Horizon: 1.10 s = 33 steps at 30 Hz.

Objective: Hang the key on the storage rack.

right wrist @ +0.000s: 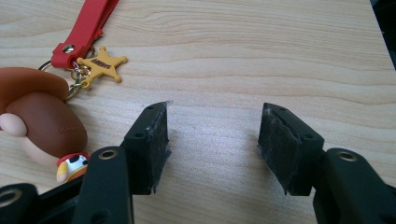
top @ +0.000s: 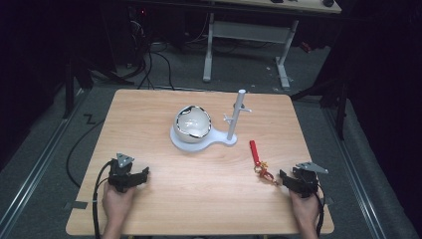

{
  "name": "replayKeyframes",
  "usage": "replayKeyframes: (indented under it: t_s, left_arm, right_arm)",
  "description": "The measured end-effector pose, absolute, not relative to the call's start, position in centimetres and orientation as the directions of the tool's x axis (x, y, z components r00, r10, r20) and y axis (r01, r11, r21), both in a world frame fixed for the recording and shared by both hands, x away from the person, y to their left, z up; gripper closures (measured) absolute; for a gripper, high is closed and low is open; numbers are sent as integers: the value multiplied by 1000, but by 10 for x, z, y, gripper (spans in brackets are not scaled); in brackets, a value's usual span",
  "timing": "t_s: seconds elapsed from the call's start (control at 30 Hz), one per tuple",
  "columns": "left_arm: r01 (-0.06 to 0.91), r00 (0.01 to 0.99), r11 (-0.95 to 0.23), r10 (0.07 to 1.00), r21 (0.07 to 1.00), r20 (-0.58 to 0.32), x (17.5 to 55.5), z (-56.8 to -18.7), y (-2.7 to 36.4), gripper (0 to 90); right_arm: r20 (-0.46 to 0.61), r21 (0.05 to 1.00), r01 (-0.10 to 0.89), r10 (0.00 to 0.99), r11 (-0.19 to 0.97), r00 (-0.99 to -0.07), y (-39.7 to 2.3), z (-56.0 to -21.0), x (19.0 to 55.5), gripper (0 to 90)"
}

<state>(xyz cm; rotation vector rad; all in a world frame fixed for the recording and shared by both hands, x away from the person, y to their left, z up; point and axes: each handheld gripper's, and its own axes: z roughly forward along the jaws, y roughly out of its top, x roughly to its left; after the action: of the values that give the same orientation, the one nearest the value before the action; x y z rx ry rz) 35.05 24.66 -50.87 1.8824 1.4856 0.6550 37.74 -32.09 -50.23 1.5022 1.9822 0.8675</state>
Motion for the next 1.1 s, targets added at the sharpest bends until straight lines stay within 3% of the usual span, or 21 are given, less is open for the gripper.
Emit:
replayKeyframes:
  t_s: [0.73, 1.1]
  left_arm:
    - [651, 235, -151, 972, 744, -8, 351, -509, 247, 234]
    - [651, 235, -151, 972, 744, -8, 351, -509, 247, 233]
  right_arm:
    - [12, 746, 642, 960, 178, -279, -322, -502, 376, 501]
    - [58, 799, 578, 936, 166, -349, -323, -490, 360, 571]
